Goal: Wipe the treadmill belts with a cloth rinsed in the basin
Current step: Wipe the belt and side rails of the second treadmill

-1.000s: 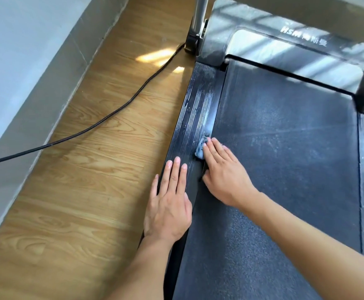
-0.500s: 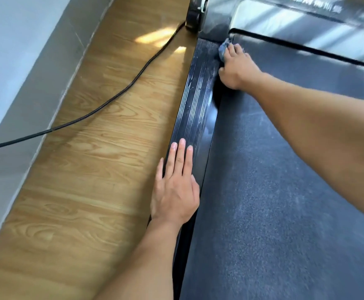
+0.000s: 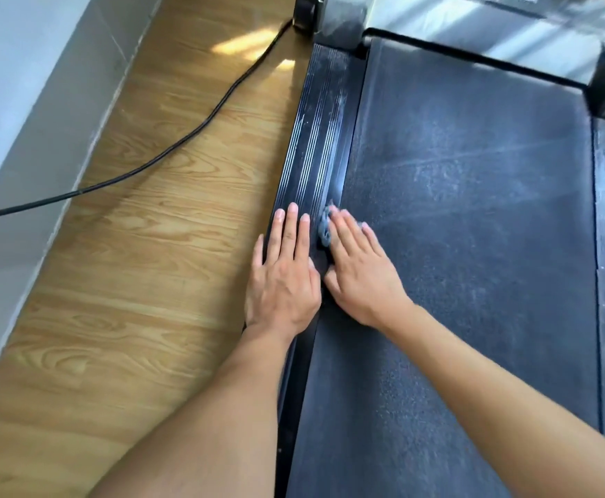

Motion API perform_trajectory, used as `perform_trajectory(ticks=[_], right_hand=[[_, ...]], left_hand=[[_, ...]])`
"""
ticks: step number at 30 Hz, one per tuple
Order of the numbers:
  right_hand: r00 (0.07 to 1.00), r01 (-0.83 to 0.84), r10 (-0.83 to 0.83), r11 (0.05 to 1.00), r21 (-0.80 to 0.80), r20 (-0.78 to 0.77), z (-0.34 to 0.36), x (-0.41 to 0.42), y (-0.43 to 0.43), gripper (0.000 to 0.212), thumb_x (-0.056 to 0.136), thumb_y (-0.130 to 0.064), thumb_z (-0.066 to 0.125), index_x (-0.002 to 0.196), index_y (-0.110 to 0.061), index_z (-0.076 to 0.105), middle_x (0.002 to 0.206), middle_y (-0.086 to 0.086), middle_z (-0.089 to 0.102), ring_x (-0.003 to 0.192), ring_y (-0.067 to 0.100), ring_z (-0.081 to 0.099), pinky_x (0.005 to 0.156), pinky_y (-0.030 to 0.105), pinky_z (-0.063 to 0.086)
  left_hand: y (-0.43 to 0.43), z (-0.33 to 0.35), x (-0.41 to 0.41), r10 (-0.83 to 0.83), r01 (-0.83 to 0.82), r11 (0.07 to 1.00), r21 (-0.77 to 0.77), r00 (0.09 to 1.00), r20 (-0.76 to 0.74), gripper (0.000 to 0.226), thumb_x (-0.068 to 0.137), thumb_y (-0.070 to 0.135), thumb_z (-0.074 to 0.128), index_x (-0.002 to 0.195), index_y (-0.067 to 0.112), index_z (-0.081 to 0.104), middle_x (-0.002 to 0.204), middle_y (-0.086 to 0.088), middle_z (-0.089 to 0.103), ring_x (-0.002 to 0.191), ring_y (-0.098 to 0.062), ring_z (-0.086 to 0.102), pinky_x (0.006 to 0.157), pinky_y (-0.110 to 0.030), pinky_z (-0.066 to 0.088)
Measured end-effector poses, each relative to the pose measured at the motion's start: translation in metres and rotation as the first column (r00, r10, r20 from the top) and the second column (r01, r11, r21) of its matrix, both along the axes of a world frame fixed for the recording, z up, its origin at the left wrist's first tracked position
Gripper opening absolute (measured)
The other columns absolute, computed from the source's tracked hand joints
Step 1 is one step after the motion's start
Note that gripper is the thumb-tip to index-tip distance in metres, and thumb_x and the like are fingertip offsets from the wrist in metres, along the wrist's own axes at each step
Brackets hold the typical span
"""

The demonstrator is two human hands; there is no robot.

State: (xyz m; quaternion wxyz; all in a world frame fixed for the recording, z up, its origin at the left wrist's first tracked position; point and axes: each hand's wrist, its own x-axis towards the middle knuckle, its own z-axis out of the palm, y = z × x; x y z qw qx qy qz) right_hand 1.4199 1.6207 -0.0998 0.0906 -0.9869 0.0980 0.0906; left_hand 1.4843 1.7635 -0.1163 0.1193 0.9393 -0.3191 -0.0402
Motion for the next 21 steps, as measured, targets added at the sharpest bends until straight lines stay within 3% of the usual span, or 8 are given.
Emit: perform_trajectory(ticks=[3,8,13,15,17,21], right_hand=[[0.997,0.077,-0.077,0.997,-0.011,-0.017,0.002,0.055,-0.041,0.082,0.09,-0.037,0.021,0.165,-0.003,0.02,0.174,0.011,0.013,0.162,0.025,0.009,0.131,0.048,0.011],[0.991,0.129,-0.13,0.99,-0.053,-0.017,0.009,0.098,-0.077,0.069,0.102,-0.027,0.033,0.165,-0.003,0.017,0.175,0.011,0.012,0.162,0.027,0.005,0.131,0.048,0.008],[0.998,0.058,-0.06,0.996,0.065,0.029,0.011,-0.008,0.006,0.08,0.086,-0.028,0.025,0.161,-0.004,0.033,0.171,0.01,0.026,0.161,0.029,0.016,0.13,0.05,0.015],[0.997,0.037,-0.047,0.99,0.136,0.068,0.004,-0.07,0.053,0.078,0.086,-0.025,0.027,0.163,-0.009,0.032,0.173,0.003,0.023,0.162,0.023,0.01,0.131,0.047,0.01],[0.993,0.07,-0.078,0.993,0.093,0.087,-0.007,-0.108,0.091,0.074,0.092,-0.025,0.031,0.165,-0.01,0.026,0.175,-0.001,0.015,0.163,0.019,0.001,0.131,0.05,0.01],[0.967,0.202,-0.196,0.979,-0.02,0.163,-0.021,-0.111,0.115,0.069,0.099,-0.032,0.04,0.164,-0.012,0.028,0.175,-0.001,0.017,0.162,0.017,0.003,0.13,0.051,0.014]], left_hand=[[0.0,-0.002,0.0,0.004,-0.005,1.0,0.005,1.0,0.007,0.074,0.098,0.03,0.036,0.168,0.015,0.015,0.177,-0.003,0.002,0.163,-0.019,0.003,0.127,-0.047,0.023],[0.0,-0.004,-0.001,0.004,-0.004,1.0,0.013,1.0,0.019,0.076,0.096,0.033,0.033,0.168,0.016,0.015,0.177,-0.003,0.002,0.163,-0.019,0.002,0.128,-0.046,0.02],[0.002,-0.005,-0.002,-0.001,0.001,1.0,-0.009,1.0,0.026,0.072,0.098,0.033,0.025,0.167,0.015,0.018,0.177,-0.003,0.005,0.163,-0.019,0.004,0.127,-0.047,0.023],[0.003,-0.005,0.0,-0.012,0.012,1.0,-0.012,0.999,0.05,0.07,0.099,0.033,0.021,0.167,0.015,0.019,0.176,-0.004,0.007,0.163,-0.02,0.006,0.127,-0.048,0.024],[0.002,-0.006,0.0,-0.013,0.015,0.999,-0.028,0.998,0.061,0.07,0.099,0.032,0.022,0.167,0.015,0.021,0.176,-0.004,0.009,0.163,-0.021,0.009,0.126,-0.048,0.025],[0.004,-0.007,-0.002,-0.024,0.025,0.999,-0.033,0.999,0.03,0.07,0.098,0.031,0.024,0.167,0.016,0.021,0.176,-0.003,0.009,0.163,-0.02,0.008,0.127,-0.047,0.023]])
